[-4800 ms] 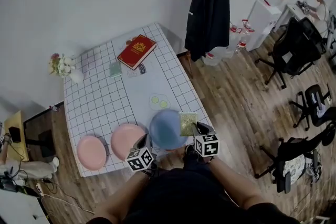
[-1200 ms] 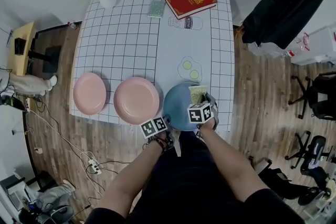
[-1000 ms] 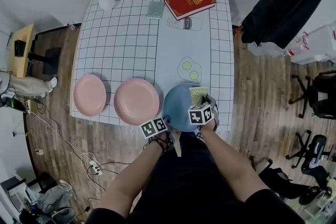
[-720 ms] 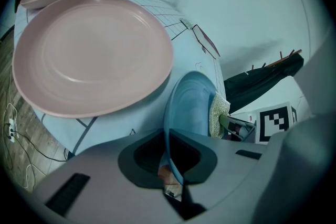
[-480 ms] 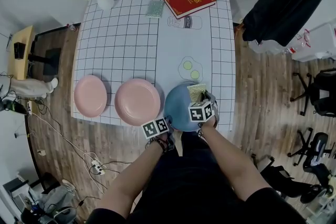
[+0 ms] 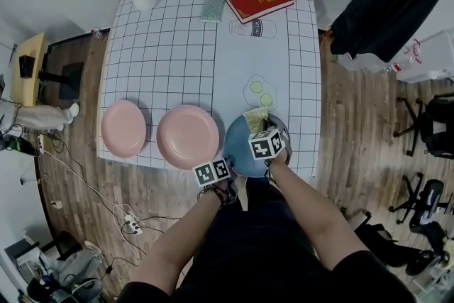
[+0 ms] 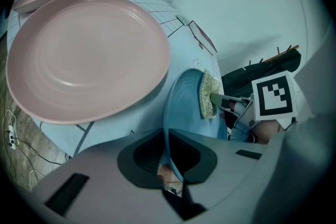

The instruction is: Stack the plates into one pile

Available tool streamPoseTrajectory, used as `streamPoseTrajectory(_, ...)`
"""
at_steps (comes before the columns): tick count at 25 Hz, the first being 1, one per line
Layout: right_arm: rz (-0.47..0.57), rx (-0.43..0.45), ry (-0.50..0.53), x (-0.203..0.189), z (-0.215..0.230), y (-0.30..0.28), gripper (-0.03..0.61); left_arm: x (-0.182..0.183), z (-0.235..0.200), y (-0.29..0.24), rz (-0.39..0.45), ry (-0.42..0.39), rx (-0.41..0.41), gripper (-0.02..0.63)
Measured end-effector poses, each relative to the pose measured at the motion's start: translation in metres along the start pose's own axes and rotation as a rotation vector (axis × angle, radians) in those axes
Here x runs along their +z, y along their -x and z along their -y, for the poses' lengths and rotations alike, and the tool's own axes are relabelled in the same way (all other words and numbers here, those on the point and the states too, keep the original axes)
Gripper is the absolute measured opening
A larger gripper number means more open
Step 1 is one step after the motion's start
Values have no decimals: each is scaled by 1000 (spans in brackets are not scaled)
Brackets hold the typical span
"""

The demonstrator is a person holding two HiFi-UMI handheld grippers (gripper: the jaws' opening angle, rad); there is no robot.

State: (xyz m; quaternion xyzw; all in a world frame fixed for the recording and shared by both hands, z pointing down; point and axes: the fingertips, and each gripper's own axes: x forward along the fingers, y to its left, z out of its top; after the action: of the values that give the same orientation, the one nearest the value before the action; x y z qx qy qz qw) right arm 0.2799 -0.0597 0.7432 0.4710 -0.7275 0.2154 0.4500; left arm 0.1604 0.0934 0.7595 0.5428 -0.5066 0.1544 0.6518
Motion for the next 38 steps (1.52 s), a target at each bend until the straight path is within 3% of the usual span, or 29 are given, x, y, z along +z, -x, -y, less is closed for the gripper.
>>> streamPoseTrajectory(5,25,94,9,11,-23,-2,55,0,1,1,-6,-18,3,14)
streamPoseTrajectory(19,54,249,26,17,-74,3,55,0,1,1,-8,-26,12,15)
streamPoseTrajectory(29,57,310,67,10,-100,10,57,0,0,0,-3,-18,11,15)
streamPoseTrajectory(38,53,300,83,10,-100,9,57,0,-1,0,-2,3,4,17)
